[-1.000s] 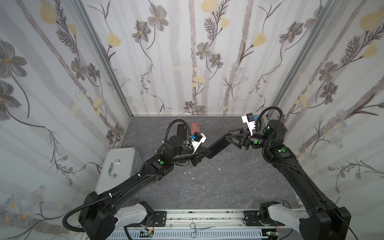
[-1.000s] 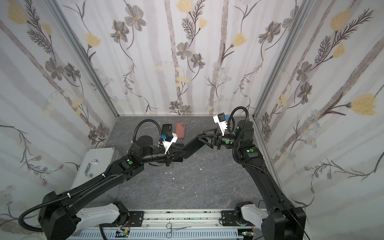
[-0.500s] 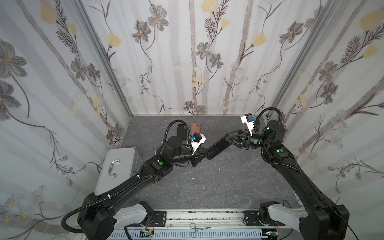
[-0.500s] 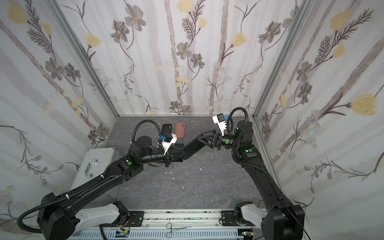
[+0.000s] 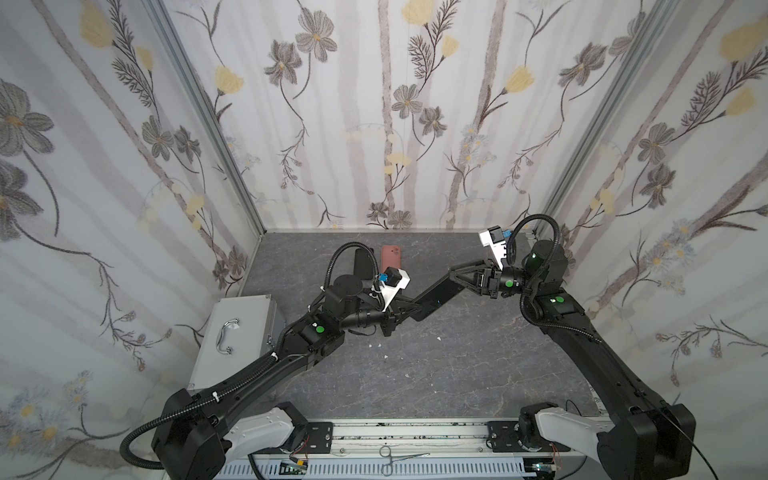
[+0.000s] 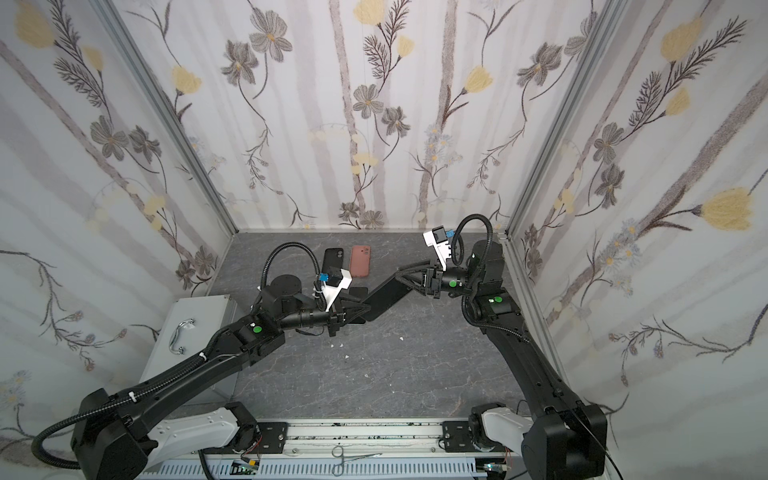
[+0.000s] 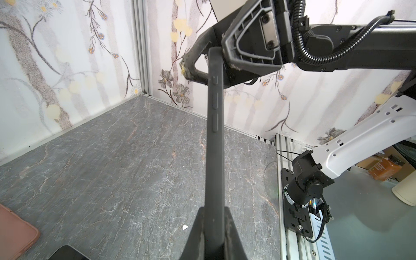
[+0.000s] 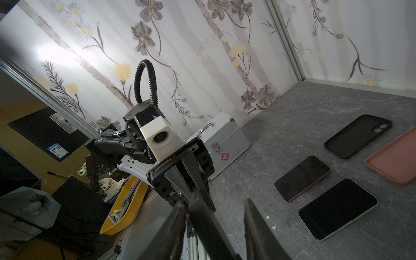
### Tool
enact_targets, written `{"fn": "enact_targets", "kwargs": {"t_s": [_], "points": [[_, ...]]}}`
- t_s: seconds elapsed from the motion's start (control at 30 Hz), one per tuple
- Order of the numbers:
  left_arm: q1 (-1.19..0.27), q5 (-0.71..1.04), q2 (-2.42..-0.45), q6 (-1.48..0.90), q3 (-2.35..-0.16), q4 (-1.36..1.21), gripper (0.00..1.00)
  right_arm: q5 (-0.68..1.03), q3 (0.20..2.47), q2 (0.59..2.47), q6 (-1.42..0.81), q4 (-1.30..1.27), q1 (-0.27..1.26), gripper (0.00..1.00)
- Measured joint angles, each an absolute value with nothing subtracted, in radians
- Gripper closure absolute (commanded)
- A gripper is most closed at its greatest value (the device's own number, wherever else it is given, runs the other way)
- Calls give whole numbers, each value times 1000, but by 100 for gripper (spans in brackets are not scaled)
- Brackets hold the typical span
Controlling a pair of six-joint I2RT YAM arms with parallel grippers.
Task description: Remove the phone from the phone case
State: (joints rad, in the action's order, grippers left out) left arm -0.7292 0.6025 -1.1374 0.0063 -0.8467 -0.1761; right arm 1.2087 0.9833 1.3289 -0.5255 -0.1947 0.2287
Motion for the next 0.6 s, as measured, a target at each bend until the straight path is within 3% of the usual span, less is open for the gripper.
{"fn": "enact_targets", "kwargs": {"t_s": [0.6], "points": [[-734, 467, -1109, 167, -872, -81, 100, 1189, 959, 1357, -574, -258, 250, 70]]}}
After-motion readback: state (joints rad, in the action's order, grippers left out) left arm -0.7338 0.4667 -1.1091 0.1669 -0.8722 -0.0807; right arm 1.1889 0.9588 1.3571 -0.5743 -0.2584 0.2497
